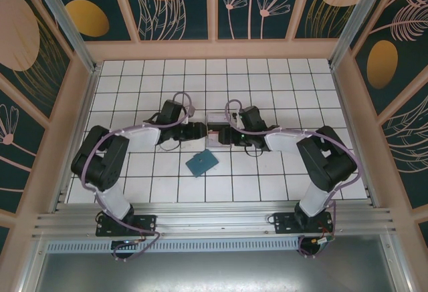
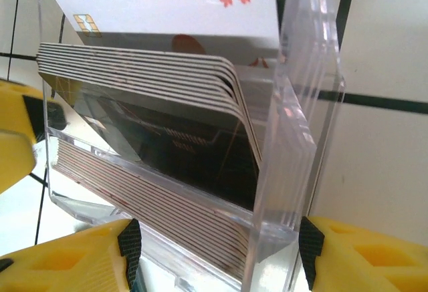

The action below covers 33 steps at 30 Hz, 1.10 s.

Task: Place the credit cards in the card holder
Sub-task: Move the storage box to the center of the table, then move the card holder to the center of the table.

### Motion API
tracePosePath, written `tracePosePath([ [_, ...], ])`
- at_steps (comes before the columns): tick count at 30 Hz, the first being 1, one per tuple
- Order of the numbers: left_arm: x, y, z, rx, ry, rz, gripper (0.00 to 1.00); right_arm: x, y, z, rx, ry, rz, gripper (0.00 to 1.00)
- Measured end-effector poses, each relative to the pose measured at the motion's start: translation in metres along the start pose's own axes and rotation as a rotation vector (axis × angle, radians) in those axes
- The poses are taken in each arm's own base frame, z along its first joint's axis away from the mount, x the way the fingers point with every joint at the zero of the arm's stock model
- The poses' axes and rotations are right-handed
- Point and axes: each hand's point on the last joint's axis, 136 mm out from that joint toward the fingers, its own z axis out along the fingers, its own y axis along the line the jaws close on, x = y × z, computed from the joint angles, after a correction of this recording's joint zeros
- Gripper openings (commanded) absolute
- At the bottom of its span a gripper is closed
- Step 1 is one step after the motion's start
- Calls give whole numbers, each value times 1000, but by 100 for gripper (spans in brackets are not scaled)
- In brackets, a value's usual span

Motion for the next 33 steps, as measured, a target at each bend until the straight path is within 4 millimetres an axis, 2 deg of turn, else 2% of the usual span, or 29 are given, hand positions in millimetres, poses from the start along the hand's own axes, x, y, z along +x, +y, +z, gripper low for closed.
tracePosePath([
  [2, -7, -1, 10, 10, 12, -3, 59, -4, -3, 2, 2, -3, 8, 67],
  [10, -47, -13, 40, 38, 8, 24, 58, -29, -15, 7, 15, -34, 33, 67],
  [14, -59, -17, 43, 33, -3, 33, 62, -38, -21, 7, 15, -46, 47, 69],
  [19, -67, -13, 37, -14, -25, 45, 68, -39, -23, 0, 25, -35, 39, 72],
  [22, -74, -11, 23, -47, -54, 40, 68, -38, -14, -12, 26, -38, 20, 72],
  [25, -80, -18, -8, -65, -113, 48, 68, -38, 4, -31, 24, -59, -24, 70],
  [27, -79, -24, -32, -74, -150, 55, 68, -29, 20, -42, 12, -62, -56, 70],
  [30, -66, -26, -64, -106, -188, 59, 70, 8, 51, -49, -38, -6, -126, 70],
  [33, -42, -9, -81, -171, -194, 35, 71, 53, 75, -42, -85, 96, -177, 67],
])
